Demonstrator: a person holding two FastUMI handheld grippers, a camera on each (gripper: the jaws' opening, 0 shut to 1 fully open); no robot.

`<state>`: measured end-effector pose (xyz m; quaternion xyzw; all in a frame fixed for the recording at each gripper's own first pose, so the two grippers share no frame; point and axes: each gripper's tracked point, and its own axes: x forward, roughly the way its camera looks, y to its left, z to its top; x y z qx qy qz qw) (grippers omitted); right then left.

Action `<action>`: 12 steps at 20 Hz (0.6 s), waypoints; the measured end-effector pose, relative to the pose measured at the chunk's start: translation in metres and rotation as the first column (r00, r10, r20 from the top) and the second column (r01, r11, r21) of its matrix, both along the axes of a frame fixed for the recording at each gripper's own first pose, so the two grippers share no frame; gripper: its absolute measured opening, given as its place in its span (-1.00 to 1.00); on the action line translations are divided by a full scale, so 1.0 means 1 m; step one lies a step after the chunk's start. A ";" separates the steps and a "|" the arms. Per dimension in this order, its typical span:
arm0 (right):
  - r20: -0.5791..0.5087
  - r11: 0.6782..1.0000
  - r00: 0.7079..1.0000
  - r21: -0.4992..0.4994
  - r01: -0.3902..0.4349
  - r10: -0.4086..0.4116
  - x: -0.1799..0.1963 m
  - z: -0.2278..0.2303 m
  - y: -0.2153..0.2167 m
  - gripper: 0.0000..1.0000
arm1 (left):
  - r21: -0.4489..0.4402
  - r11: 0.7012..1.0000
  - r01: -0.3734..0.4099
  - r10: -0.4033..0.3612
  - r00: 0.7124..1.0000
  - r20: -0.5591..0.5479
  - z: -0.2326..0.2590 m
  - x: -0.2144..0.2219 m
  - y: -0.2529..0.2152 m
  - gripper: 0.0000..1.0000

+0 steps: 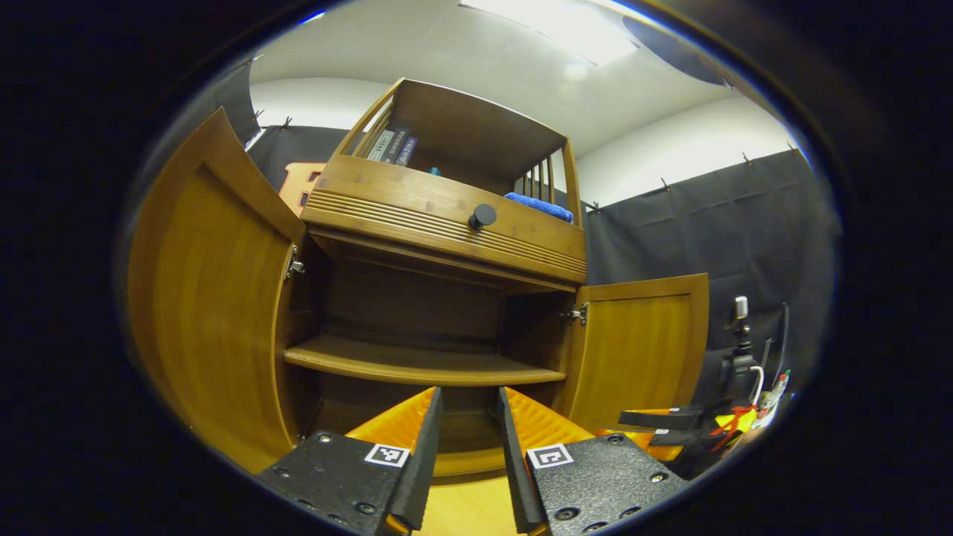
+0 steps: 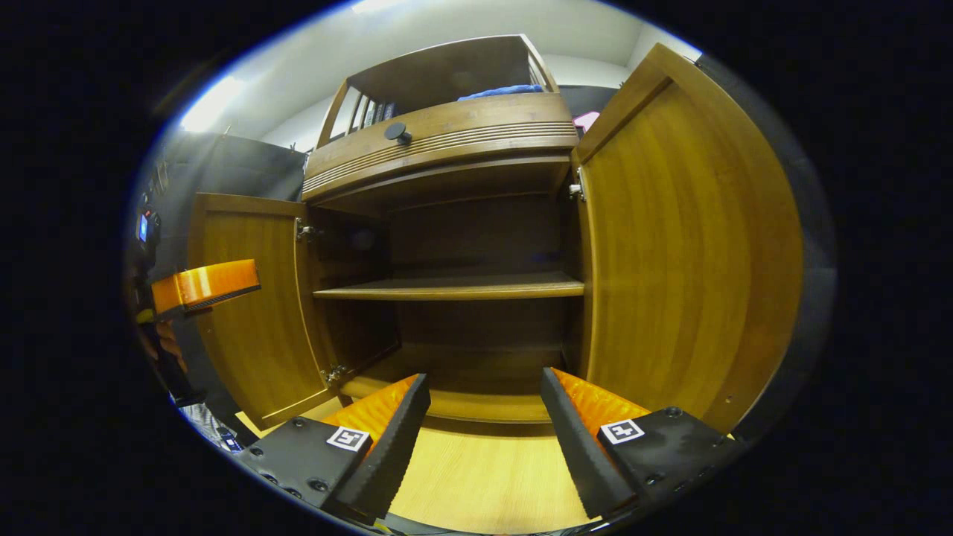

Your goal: Open the right door of the double-door shoe cabinet with the right hand, and open the left door with the left hand.

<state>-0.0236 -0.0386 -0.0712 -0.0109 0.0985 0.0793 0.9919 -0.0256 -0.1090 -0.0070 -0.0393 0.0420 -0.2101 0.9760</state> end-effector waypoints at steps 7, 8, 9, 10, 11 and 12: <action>0.028 0.998 0.998 0.019 0.052 -0.052 0.001 0.005 0.002 0.95 | -0.062 0.990 -0.128 0.127 0.992 -0.029 -0.012 0.016 0.020 0.74; 0.036 0.998 0.998 0.026 0.055 -0.056 0.003 0.006 0.005 0.95 | -0.076 0.983 -0.169 0.166 0.985 -0.042 -0.017 0.019 0.030 0.89; 0.043 0.998 0.997 0.031 0.057 -0.058 0.006 0.008 0.009 0.95 | -0.082 0.976 -0.204 0.200 0.978 -0.052 -0.020 0.021 0.038 0.89; 0.048 0.998 0.997 0.035 0.056 -0.057 0.007 0.010 0.013 0.95 | -0.082 0.970 -0.228 0.224 0.973 -0.057 -0.022 0.023 0.043 0.82; 0.050 0.998 0.997 0.037 0.053 -0.055 0.001 0.011 0.012 0.95 | -0.076 0.966 -0.246 0.242 0.968 -0.061 -0.023 0.023 0.049 0.82; 0.049 0.998 0.997 0.037 0.052 -0.054 0.002 0.010 0.014 0.95 | -0.064 0.963 -0.264 0.260 0.964 -0.062 -0.025 0.025 0.058 0.82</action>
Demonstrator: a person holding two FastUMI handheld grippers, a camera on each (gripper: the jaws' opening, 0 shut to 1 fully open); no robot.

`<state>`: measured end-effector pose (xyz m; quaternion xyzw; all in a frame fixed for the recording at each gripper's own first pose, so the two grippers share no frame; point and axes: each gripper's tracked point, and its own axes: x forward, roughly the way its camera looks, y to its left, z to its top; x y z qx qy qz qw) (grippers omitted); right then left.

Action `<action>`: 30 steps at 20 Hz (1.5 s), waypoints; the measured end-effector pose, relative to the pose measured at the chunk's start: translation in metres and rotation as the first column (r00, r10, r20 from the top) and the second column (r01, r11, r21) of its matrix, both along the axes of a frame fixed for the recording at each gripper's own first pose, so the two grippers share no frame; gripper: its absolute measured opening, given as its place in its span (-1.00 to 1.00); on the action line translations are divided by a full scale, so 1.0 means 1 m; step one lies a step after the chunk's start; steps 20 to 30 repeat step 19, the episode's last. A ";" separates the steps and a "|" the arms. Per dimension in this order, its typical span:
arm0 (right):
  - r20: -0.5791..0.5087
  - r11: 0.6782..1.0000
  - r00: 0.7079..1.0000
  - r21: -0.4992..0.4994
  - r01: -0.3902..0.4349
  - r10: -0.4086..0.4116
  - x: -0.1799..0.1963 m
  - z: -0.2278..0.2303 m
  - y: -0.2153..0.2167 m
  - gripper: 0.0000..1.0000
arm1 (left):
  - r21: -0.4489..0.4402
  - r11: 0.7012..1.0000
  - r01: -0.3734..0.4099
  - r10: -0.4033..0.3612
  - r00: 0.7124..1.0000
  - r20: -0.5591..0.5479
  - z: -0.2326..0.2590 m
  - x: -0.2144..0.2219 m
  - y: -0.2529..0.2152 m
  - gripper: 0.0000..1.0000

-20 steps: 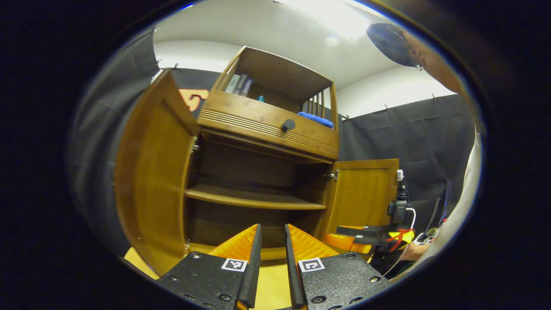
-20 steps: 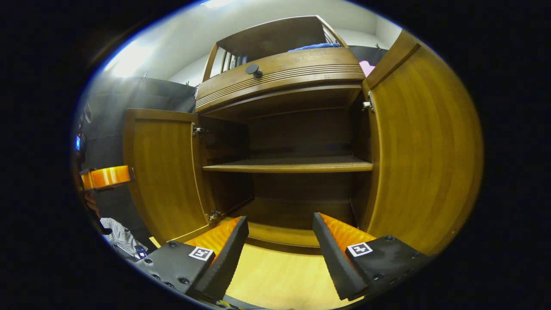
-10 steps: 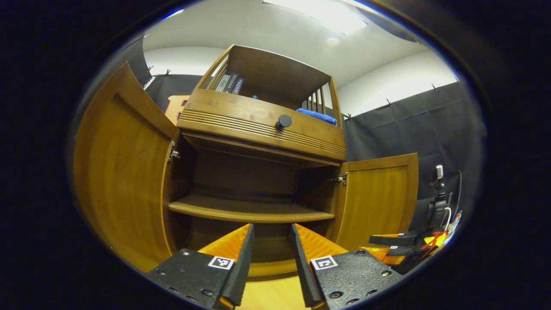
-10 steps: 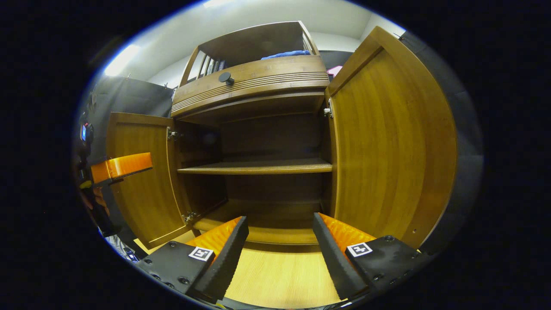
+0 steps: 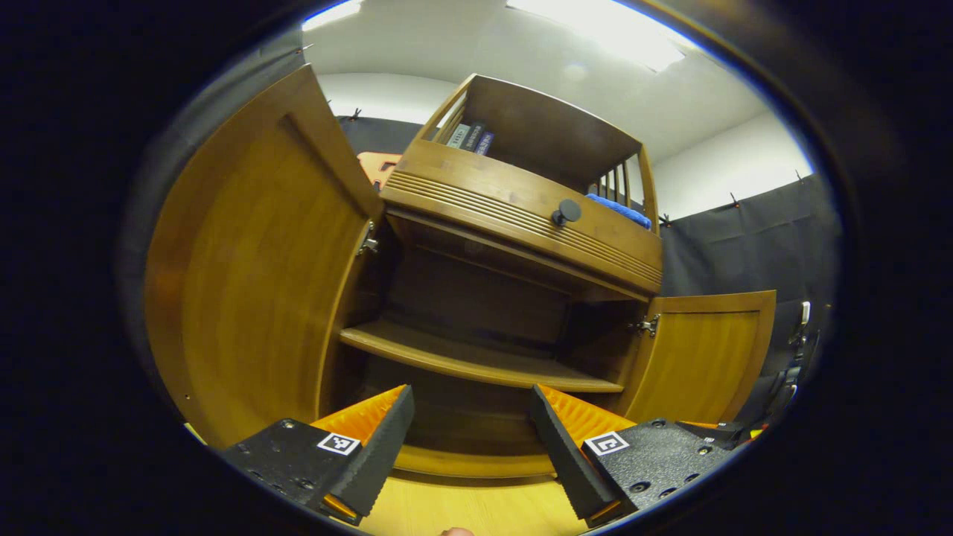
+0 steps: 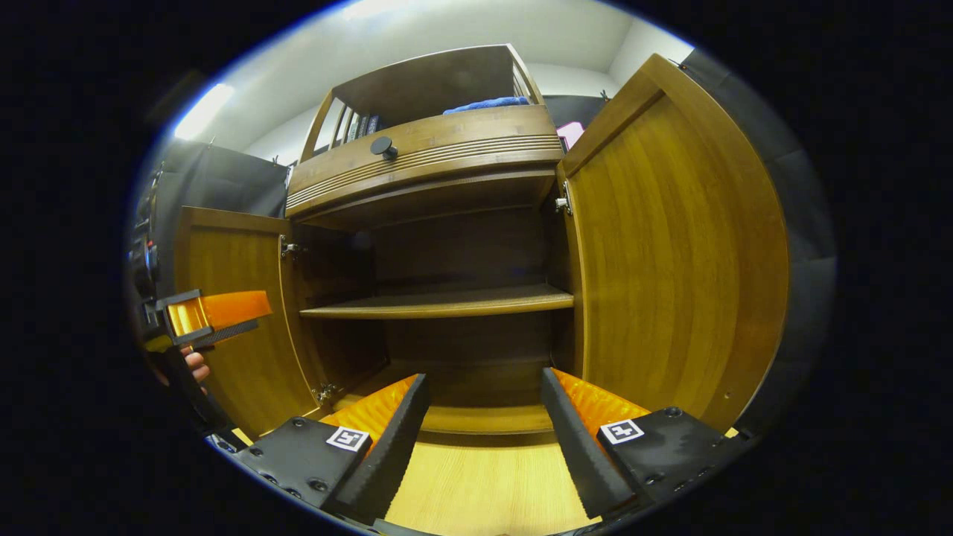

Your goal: Open the right door of the double-door shoe cabinet with the right hand, and open the left door with the left hand.

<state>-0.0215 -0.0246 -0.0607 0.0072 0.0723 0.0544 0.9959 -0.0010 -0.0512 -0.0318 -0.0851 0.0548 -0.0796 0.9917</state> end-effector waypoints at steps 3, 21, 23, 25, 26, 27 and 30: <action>0.001 1.000 1.000 0.000 0.006 -0.006 0.006 0.001 0.005 0.95 | 0.070 0.994 -0.088 0.087 0.996 0.021 0.004 -0.003 0.029 0.89; -0.020 1.000 0.999 0.000 0.030 -0.030 0.018 -0.009 0.024 0.79 | 0.165 0.979 -0.122 0.110 0.991 0.078 0.002 -0.003 0.055 0.89; -0.020 1.000 0.999 0.000 0.030 -0.030 0.018 -0.009 0.024 0.79 | 0.165 0.979 -0.122 0.110 0.991 0.078 0.002 -0.003 0.055 0.89; -0.020 1.000 0.999 0.000 0.030 -0.030 0.018 -0.009 0.024 0.79 | 0.165 0.979 -0.122 0.110 0.991 0.078 0.002 -0.003 0.055 0.89; -0.020 1.000 0.999 0.000 0.030 -0.030 0.018 -0.009 0.024 0.79 | 0.165 0.979 -0.122 0.110 0.991 0.078 0.002 -0.003 0.055 0.89; -0.020 1.000 0.999 0.000 0.030 -0.030 0.018 -0.009 0.024 0.79 | 0.165 0.979 -0.122 0.110 0.991 0.078 0.002 -0.003 0.055 0.89; -0.020 1.000 0.999 0.000 0.030 -0.030 0.018 -0.009 0.024 0.79 | 0.165 0.979 -0.122 0.110 0.991 0.078 0.002 -0.003 0.055 0.89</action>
